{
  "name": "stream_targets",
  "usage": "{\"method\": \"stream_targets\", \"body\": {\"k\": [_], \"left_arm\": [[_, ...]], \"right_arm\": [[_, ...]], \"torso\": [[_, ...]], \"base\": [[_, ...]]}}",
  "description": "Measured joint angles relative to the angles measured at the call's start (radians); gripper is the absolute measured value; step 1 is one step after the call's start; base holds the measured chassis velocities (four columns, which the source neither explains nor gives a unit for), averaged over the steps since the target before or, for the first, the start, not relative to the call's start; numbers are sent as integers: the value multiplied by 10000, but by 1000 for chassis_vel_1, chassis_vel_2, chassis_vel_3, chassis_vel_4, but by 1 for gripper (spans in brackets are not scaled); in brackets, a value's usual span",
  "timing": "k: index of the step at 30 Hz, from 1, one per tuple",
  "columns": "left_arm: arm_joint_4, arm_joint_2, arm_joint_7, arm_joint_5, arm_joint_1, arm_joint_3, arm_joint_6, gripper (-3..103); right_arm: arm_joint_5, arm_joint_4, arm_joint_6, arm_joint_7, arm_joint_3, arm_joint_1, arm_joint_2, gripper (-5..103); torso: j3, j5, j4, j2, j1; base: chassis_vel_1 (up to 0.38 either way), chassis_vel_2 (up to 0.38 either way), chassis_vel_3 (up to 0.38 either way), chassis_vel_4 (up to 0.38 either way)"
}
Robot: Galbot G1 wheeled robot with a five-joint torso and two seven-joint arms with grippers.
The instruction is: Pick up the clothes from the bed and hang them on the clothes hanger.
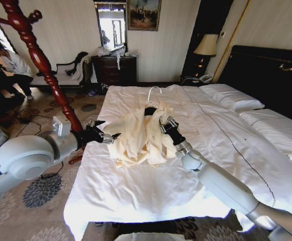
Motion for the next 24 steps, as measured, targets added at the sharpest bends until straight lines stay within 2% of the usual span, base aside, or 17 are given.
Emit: {"method": "stream_targets", "body": {"k": [3,5,7,9,10,13,16,19,22,24], "left_arm": [[97,-61,6,-209,20,15,-6,101],[127,-78,9,-372,20,15,-7,97],[143,-119,81,-596,41,50,-8,86],[153,-143,135,-608,74,88,-8,86],[175,-197,241,-570,145,159,-8,76],[188,-312,374,-494,242,242,-9,70],[187,-442,468,-413,332,319,-14,54],[182,-520,445,-266,377,383,-17,48],[162,-604,331,78,491,465,29,36],[155,-686,68,218,558,502,46,36]], "right_arm": [[-231,73,148,0,-22,-32,88,24],[-316,80,241,0,-29,-33,130,24],[-366,92,323,0,-40,-13,203,24],[-379,104,344,1,-40,6,227,24],[-401,127,395,2,-37,19,256,24],[-411,187,466,17,-22,17,262,24],[-416,286,505,81,-5,-9,223,23],[-416,335,507,99,-6,-3,190,23],[-398,379,521,65,-22,34,142,23],[-311,424,536,-25,-59,40,78,23]], "torso": [[0,1,0,0,1],[0,1,0,0,0],[0,3,0,0,0],[0,2,1,0,0],[0,2,1,0,0],[0,1,1,0,0],[0,1,0,0,0],[1,2,0,0,0],[1,2,1,0,0],[1,2,1,0,0]], "base": [[0,0,0,0],[0,0,0,0],[0,0,0,0],[0,0,0,0],[0,0,0,0],[0,0,0,0],[0,0,0,0],[0,0,0,0],[0,0,0,0],[0,0,0,0]]}}
